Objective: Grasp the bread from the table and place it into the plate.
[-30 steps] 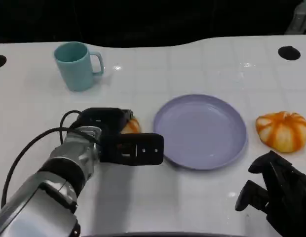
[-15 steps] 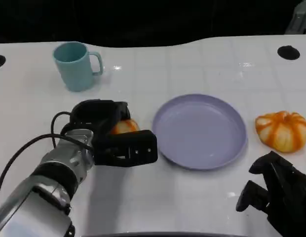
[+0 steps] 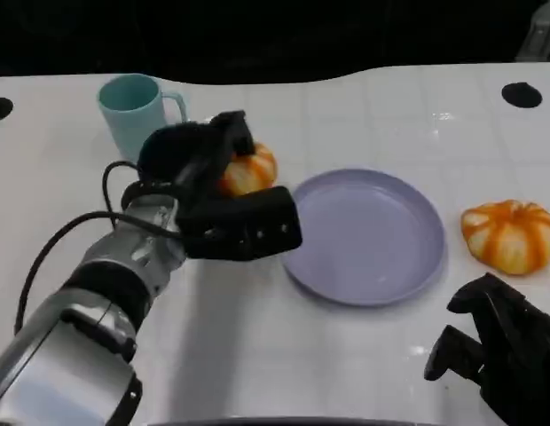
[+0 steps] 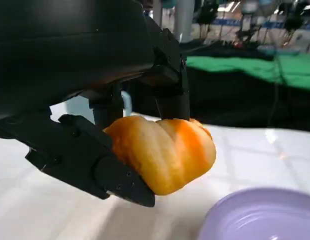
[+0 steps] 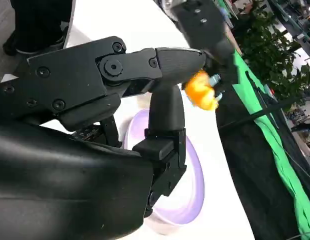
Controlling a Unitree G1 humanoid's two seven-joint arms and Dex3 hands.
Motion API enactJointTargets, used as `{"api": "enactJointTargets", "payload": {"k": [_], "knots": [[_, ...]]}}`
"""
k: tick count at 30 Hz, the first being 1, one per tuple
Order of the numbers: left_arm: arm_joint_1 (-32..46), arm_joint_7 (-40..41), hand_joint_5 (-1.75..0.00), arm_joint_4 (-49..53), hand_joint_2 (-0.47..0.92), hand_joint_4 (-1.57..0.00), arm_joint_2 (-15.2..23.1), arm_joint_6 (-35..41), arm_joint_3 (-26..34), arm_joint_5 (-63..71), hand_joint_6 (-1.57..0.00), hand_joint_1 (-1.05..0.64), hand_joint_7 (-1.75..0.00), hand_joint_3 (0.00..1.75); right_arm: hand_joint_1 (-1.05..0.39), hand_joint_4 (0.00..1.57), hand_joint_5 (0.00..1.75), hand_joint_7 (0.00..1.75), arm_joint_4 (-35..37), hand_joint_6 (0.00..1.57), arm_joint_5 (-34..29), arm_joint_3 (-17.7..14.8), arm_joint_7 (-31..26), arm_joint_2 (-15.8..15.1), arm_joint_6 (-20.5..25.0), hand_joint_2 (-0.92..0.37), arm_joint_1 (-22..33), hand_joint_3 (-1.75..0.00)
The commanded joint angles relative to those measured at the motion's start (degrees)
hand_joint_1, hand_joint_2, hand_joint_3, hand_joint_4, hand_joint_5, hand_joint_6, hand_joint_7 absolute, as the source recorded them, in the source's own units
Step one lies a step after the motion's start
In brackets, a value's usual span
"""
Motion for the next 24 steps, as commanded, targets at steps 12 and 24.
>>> {"api": "enactJointTargets", "payload": {"k": [12,24], "knots": [[-5.7,-2.5,-1.75,-1.1,0.65,-0.94,-7.5,-1.1,-1.8,0.0,-0.69,-0.19,-1.57,0.57,-0.54,0.63,1.75,1.68,-1.0,0.45,-0.1,0.4,-0.9,-0.5,-0.1,-0.92,0.3,-0.26],[-6.6,-5.9,-1.75,-0.6,0.7,-0.92,-11.1,1.9,-3.1,0.3,-0.79,-0.23,-1.18,0.55,-0.53,0.63,1.75,1.66,-1.5,0.45,-0.4,1.2,-1.4,-0.1,-0.9,-0.92,1.0,-0.27]]}}
